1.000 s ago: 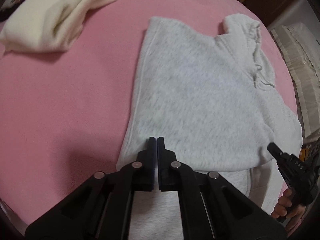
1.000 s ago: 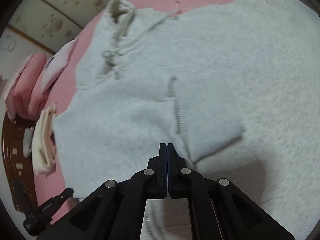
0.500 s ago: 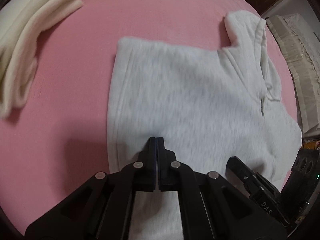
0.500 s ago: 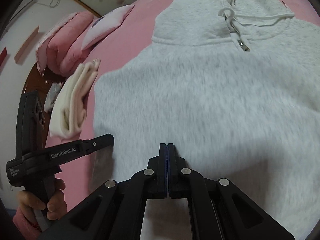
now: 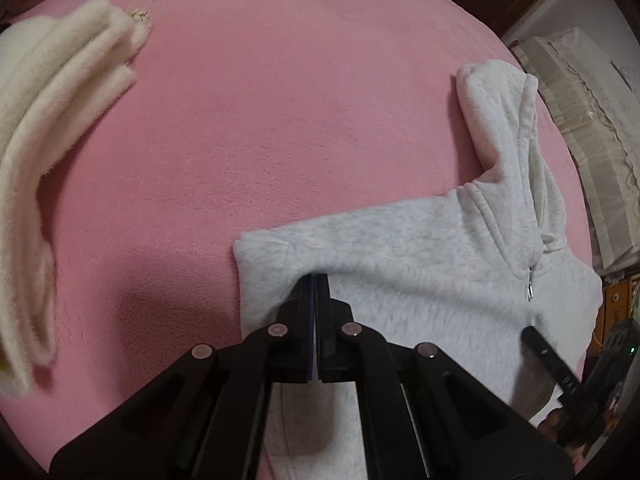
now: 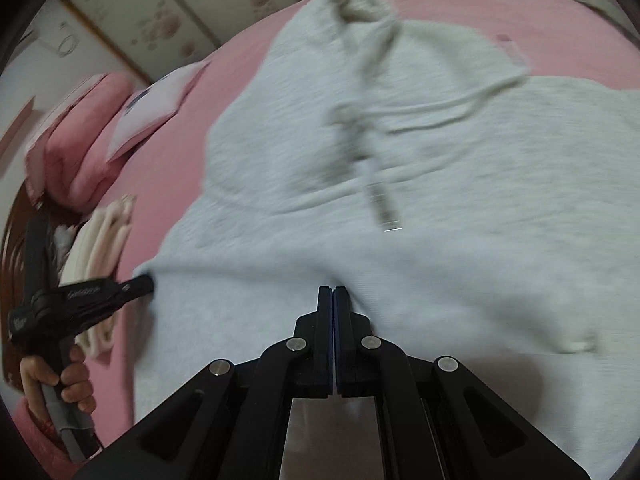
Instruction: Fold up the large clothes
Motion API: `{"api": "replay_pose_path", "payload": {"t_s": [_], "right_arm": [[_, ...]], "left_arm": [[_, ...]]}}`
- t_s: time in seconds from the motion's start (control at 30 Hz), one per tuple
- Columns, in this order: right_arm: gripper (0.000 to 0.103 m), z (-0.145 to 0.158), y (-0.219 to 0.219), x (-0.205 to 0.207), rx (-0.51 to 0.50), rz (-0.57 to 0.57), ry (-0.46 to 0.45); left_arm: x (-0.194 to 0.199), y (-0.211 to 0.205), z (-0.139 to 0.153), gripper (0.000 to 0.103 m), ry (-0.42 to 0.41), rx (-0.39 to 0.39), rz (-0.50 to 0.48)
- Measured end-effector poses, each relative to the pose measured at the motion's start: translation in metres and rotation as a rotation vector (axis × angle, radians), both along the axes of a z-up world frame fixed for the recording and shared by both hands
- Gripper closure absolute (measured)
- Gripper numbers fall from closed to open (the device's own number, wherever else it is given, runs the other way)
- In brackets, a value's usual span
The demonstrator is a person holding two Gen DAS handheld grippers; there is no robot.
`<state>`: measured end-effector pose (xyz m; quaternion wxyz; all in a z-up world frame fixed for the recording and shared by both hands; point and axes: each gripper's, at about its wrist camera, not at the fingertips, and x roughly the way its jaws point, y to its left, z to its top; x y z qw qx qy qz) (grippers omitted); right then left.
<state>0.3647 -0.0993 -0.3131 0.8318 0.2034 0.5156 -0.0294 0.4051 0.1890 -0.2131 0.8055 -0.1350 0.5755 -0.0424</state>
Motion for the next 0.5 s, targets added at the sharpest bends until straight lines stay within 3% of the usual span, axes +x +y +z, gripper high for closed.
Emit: {"api": "replay_pose_path", "payload": {"t_s": [0.03,0.1,0.2,0.37,0.5], "right_arm": [[0.103,0.002,-0.010,-0.005,-0.019,-0.016,0.003],[0.103,0.007,-0.038,-0.021,-0.150,-0.077,0.026],[0.103,0.011,-0.080,-0.041,-0.072,-0.127,0.019],[0.103,0.013,-0.064,-0.034,-0.183,-0.095,0.035],[0.103,0.018,-0.031,-0.041,-0.161,-0.102,0.013]], "left_arm": [[0.000,0.003,0.000,0.103,-0.003,-0.001,0.002],[-0.001,0.008,0.000,0.103,-0.015,-0.014,0.015],[-0.011,0.008,-0.003,0.103,-0.039,-0.046,0.047],[-0.029,0.027,0.002,0.103,-0.032,-0.128,0.136],[-0.044,0.035,0.032,0.102,-0.129,-0.081,0.149]]}}
